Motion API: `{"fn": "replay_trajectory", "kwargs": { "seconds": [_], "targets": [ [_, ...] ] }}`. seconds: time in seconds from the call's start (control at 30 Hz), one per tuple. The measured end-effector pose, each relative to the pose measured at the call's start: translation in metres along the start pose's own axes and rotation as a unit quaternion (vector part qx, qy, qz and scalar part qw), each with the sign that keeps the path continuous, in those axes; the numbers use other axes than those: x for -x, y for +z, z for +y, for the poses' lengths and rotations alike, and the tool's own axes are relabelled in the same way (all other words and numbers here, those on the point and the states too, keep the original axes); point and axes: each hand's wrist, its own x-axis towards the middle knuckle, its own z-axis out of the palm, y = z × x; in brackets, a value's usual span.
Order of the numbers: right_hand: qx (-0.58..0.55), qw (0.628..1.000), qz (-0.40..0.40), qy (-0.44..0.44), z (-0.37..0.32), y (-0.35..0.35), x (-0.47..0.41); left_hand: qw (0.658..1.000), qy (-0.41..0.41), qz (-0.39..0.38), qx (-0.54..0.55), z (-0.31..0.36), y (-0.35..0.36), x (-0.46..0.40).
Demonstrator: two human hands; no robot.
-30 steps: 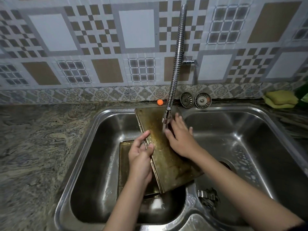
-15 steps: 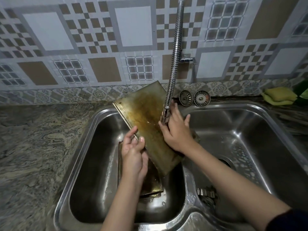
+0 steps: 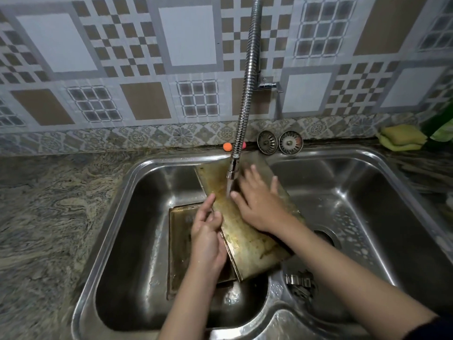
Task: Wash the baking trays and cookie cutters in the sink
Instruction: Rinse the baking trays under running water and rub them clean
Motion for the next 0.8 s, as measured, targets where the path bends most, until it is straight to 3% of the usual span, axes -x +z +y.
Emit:
{"fn": "replay_trajectory", "kwargs": {
  "seconds": [0.17,0.27,0.33,0.4,0.6,0.7,0.8],
  "targets": [
    [-0.006,0.985,-0.014,-0.172,-0.02,0.027,0.046,0.999,0.014,0.035,0.01,0.015,-0.018,-0.014],
    [-0.006,0.994,-0.044,-0.1,0.008,0.02,0.037,0.998,0.018,0.061,-0.02,0.022,-0.029,-0.018],
    [-0.026,0.998,-0.053,-0.002,0.018,0.007,0.019,0.999,0.008,0.039,-0.033,0.012,-0.02,-0.009],
    [-0.027,0.999,-0.031,0.028,0.014,0.001,0.008,1.0,-0.015,0.006,-0.013,-0.004,-0.005,0.001],
    [-0.017,0.986,-0.035,-0.16,0.003,0.015,0.049,0.998,-0.029,0.029,0.044,0.008,-0.002,-0.006],
    [-0.027,0.997,-0.048,-0.062,0.038,0.001,0.051,0.998,-0.037,0.051,0.019,0.022,-0.023,-0.012],
    [-0.184,0.982,-0.017,0.046,0.053,-0.02,0.048,0.995,-0.068,0.068,0.004,0.021,-0.038,-0.01]
  ]
}}
